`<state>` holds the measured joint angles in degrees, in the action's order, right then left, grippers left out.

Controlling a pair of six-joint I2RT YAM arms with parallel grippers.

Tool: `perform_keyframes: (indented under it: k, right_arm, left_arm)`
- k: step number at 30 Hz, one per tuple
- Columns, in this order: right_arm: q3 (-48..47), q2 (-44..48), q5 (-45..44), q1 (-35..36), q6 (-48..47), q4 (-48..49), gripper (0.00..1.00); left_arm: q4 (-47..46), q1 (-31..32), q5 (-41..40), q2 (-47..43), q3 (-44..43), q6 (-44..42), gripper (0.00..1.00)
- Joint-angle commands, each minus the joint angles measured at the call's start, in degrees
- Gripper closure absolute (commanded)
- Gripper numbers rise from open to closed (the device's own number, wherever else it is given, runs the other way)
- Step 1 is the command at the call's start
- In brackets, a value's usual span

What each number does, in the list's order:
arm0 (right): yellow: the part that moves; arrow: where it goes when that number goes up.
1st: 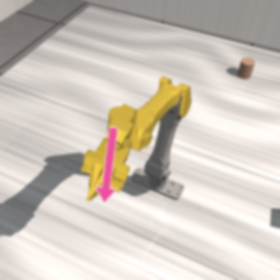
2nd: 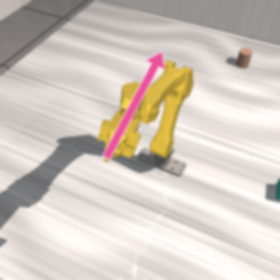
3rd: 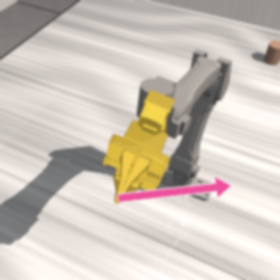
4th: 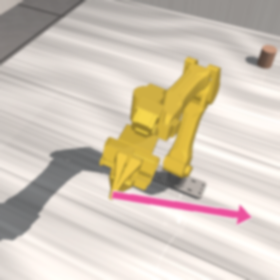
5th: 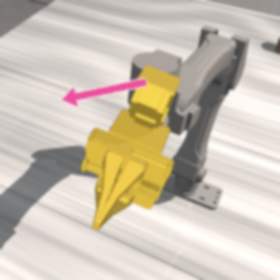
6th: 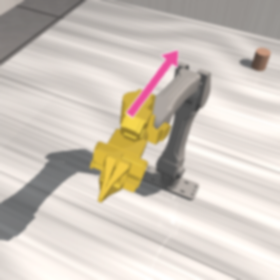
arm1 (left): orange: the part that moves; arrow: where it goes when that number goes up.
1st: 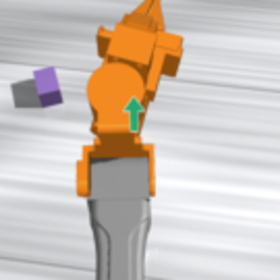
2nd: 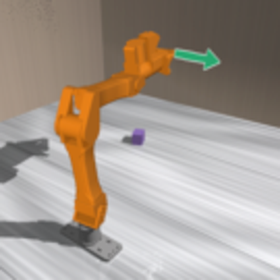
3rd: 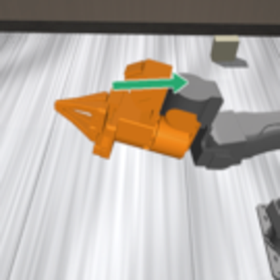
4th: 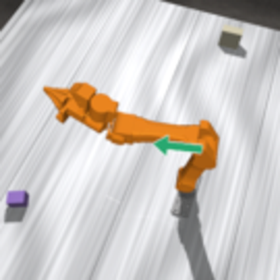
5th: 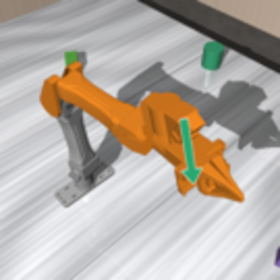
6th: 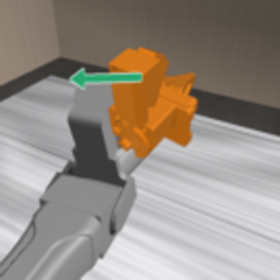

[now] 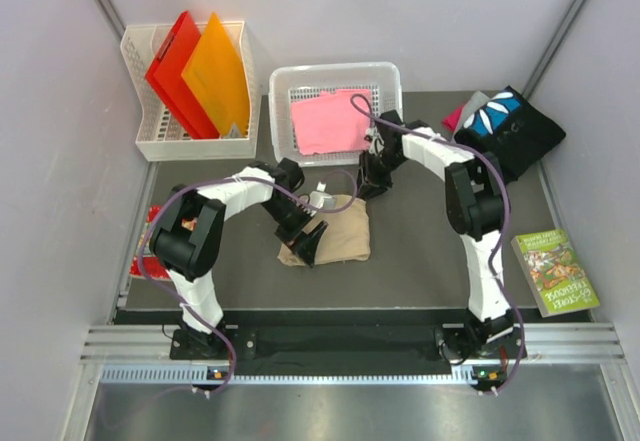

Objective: Fold and stack the t-shirts

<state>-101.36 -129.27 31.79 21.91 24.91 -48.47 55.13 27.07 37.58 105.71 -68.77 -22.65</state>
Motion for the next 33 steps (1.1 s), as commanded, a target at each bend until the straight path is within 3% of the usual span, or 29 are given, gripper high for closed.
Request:
perform_keyframes:
  k: [1,7,15,22,33]
  right_arm:
    - [0.9,12.1,-4.8,2.9,-2.7,1.1,0.69]
    - [-2.5,13.5,-12.0,4.5,-6.6,-4.9,0.68]
    - [2.9,16.2,-19.3,7.9,-8.8,-1.6,0.66]
    - [4.4,12.1,-24.5,10.4,-9.7,1.4,0.67]
    - [-5.2,1.5,-28.4,12.3,-10.8,1.9,0.71]
  left_arm:
    - [-2.8,0.0,-5.2,-1.2,2.4,-2.4,0.01]
    - [-2.7,-0.1,-6.7,-2.3,2.9,-3.0,0.01]
    - [-2.8,-0.1,-9.3,-3.8,5.9,-5.1,0.01]
    - [-3.9,-0.1,-9.2,-3.8,7.2,-5.2,0.01]
    - [-4.6,-0.1,-9.1,-3.8,7.7,-5.0,0.01]
